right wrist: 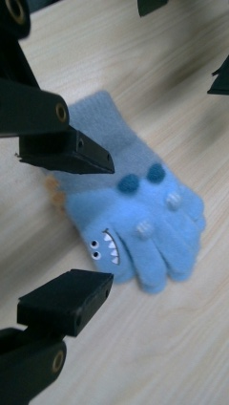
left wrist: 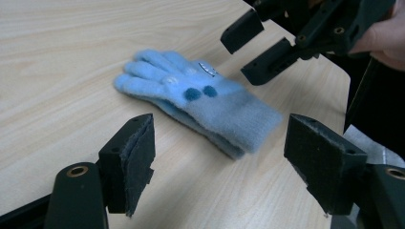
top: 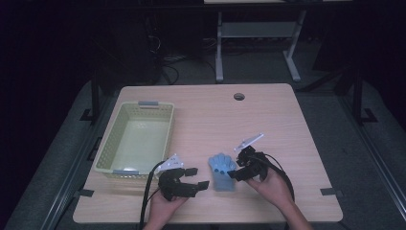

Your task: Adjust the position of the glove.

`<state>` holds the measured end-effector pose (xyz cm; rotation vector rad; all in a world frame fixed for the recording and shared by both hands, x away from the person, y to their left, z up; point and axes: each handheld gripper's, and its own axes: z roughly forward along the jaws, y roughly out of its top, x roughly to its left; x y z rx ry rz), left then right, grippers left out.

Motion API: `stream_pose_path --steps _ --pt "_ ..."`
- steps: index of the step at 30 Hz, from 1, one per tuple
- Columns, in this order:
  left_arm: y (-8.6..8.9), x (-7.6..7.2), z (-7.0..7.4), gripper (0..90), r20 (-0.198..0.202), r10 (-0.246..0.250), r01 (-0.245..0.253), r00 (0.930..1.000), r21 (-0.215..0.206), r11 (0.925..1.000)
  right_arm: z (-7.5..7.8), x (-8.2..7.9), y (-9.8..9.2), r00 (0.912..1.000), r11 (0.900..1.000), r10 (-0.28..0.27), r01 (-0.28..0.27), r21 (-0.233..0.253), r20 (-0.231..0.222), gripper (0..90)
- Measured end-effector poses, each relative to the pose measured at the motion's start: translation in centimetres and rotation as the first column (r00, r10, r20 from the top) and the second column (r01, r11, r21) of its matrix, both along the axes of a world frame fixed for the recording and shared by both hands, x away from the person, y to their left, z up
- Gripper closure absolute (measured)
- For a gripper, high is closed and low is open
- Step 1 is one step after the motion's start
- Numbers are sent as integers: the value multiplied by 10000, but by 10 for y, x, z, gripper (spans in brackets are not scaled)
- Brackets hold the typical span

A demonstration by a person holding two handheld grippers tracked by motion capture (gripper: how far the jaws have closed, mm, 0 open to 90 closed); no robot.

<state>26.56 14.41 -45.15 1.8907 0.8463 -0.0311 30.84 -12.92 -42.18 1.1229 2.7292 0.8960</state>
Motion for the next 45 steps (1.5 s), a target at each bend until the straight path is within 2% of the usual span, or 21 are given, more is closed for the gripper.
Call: stream_pose_path --steps 3,5,10,13,16,18,22,25,31,37,40,45 --pt "-2 0 0 279 -126 4 -2 9999 177 9998 -5 -4 -5 9993 9989 -325 331 337 -177 382" --pt "-6 0 -1 279 -346 55 -45 9994 312 9995 -7 -7 -7 9985 9971 -487 500 576 -247 374" --pt "-14 4 -2 279 -950 8 12 9955 211 9998 -11 -13 -13 9945 9881 -907 965 1196 -526 365" --pt "-19 5 -2 280 -1293 -11 42 9916 234 9997 -14 -14 -16 9912 9827 -1120 1211 1403 -711 359" --pt "-25 9 -4 263 -1576 -152 197 9874 271 9994 -16 -16 -20 9830 9669 -1473 1665 1935 -1099 356" --pt "-28 10 -5 262 -1720 -88 140 9851 289 9995 -17 -17 -21 9795 9582 -1629 1857 2178 -1186 368" --pt "-33 13 -7 271 -2067 -75 144 9784 318 9994 -21 -20 -21 9738 9487 -1805 2094 2367 -1382 383" --pt "-37 16 -10 318 -2383 -158 216 9711 216 9995 -24 -19 -20 9695 9424 -1896 2240 2484 -1551 387" --pt "-38 24 -16 407 -2869 -81 100 9579 52 9999 -30 -18 -15 9668 9418 -1819 2238 2507 -1797 408" --pt "-40 28 -21 470 -3188 -112 93 9478 -74 9999 -37 -16 -18 9596 9298 -1946 2464 2734 -2030 433" --pt "-42 29 -23 477 -3258 -134 157 9453 43 9999 -40 -16 -18 9545 9238 -1976 2575 2832 -2233 445" --pt "-43 29 -24 492 -3250 -30 54 9457 66 10000 -43 -15 -17 9523 9192 -2025 2652 2910 -2284 471"
